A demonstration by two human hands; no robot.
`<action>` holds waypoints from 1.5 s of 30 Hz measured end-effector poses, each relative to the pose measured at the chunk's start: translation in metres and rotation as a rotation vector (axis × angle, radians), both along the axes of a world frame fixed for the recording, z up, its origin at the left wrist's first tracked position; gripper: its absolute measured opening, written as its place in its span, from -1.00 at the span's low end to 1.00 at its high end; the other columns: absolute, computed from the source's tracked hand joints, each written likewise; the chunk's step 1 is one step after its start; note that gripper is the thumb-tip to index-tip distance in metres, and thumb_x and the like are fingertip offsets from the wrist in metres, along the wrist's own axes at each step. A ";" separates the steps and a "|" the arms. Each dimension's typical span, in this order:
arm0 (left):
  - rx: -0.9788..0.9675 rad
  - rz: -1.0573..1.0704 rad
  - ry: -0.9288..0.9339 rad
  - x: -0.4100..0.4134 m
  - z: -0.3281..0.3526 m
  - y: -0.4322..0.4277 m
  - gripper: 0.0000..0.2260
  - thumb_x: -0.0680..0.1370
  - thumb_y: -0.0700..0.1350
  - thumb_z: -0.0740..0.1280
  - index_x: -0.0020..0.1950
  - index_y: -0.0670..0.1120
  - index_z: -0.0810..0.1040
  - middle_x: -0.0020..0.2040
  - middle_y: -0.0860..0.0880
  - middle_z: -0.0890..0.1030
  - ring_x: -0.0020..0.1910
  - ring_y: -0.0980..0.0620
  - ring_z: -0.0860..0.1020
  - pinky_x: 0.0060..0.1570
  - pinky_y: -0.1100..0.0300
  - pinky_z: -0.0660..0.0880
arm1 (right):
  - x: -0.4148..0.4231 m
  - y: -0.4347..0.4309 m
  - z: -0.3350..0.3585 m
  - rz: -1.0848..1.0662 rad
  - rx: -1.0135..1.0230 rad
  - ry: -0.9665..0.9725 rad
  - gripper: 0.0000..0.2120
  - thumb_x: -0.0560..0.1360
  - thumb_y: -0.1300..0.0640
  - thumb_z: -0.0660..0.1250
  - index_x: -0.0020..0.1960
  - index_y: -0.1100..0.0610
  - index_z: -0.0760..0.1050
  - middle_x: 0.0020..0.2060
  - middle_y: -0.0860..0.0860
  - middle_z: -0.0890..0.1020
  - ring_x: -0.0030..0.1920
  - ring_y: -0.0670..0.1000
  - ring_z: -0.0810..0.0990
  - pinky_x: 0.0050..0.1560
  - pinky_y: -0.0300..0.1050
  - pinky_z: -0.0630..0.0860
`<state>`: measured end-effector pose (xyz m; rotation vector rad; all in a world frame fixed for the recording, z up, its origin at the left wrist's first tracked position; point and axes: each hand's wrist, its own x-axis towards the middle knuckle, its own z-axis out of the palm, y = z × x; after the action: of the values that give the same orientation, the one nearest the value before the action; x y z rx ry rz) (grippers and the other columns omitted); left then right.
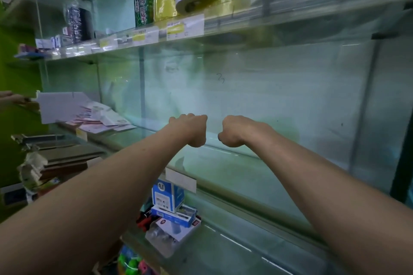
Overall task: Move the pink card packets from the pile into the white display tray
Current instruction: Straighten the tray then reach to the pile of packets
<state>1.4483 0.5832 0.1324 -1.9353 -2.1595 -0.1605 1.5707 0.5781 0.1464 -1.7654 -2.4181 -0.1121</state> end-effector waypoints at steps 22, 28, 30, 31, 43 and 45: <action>-0.025 -0.145 0.090 -0.205 0.003 0.074 -0.52 0.57 -0.04 0.24 0.46 0.00 0.20 0.37 -0.10 0.35 0.34 -0.15 0.35 0.23 -0.05 0.30 | -0.213 0.053 -0.007 -0.074 -0.022 0.007 -0.71 0.59 0.05 0.15 0.25 0.16 0.40 0.18 0.08 0.49 0.17 0.13 0.48 0.00 -0.09 0.39; -0.035 -0.168 0.074 -0.237 -0.004 0.095 -0.52 0.57 -0.04 0.24 0.46 0.01 0.20 0.36 -0.09 0.35 0.33 -0.14 0.35 0.21 -0.03 0.31 | -0.245 0.071 -0.012 -0.092 -0.008 -0.013 -0.78 0.57 0.12 0.15 0.18 0.14 0.41 0.06 0.06 0.51 0.00 0.11 0.46 -0.10 -0.10 0.38; -0.031 -0.156 0.073 -0.245 -0.005 0.104 -0.51 0.56 -0.04 0.24 0.47 0.02 0.19 0.38 -0.09 0.35 0.34 -0.14 0.36 0.21 -0.03 0.32 | -0.252 0.080 -0.012 -0.074 0.008 -0.022 -0.70 0.57 0.10 0.16 0.28 0.14 0.38 0.17 0.07 0.50 0.11 0.12 0.47 -0.04 -0.09 0.40; -0.030 -0.147 0.065 -0.249 -0.004 0.109 -0.51 0.56 -0.04 0.23 0.48 0.02 0.18 0.38 -0.09 0.35 0.34 -0.13 0.36 0.21 -0.03 0.32 | -0.255 0.085 -0.012 -0.064 0.016 -0.027 -0.65 0.58 0.08 0.16 0.34 0.14 0.35 0.22 0.08 0.48 0.18 0.12 0.46 0.01 -0.07 0.41; -0.023 0.006 0.026 -0.303 -0.005 0.145 -0.51 0.56 -0.06 0.23 0.48 0.01 0.20 0.39 -0.07 0.34 0.35 -0.11 0.35 0.25 -0.02 0.28 | -0.306 0.136 -0.010 0.054 0.045 -0.039 -0.53 0.57 0.05 0.15 0.46 0.08 0.23 0.37 0.11 0.35 0.35 0.16 0.34 0.25 0.03 0.37; -0.023 0.013 0.019 -0.315 -0.005 0.154 -0.50 0.56 -0.06 0.23 0.49 0.02 0.19 0.40 -0.07 0.32 0.36 -0.11 0.33 0.27 -0.02 0.27 | -0.317 0.143 -0.010 0.061 0.048 -0.041 -0.52 0.57 0.05 0.15 0.48 0.06 0.21 0.38 0.11 0.33 0.36 0.15 0.32 0.24 0.02 0.35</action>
<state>1.1338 0.7369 0.1269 -1.9271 -2.1702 -0.1158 1.2541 0.7207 0.1367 -1.6841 -2.4733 -0.1990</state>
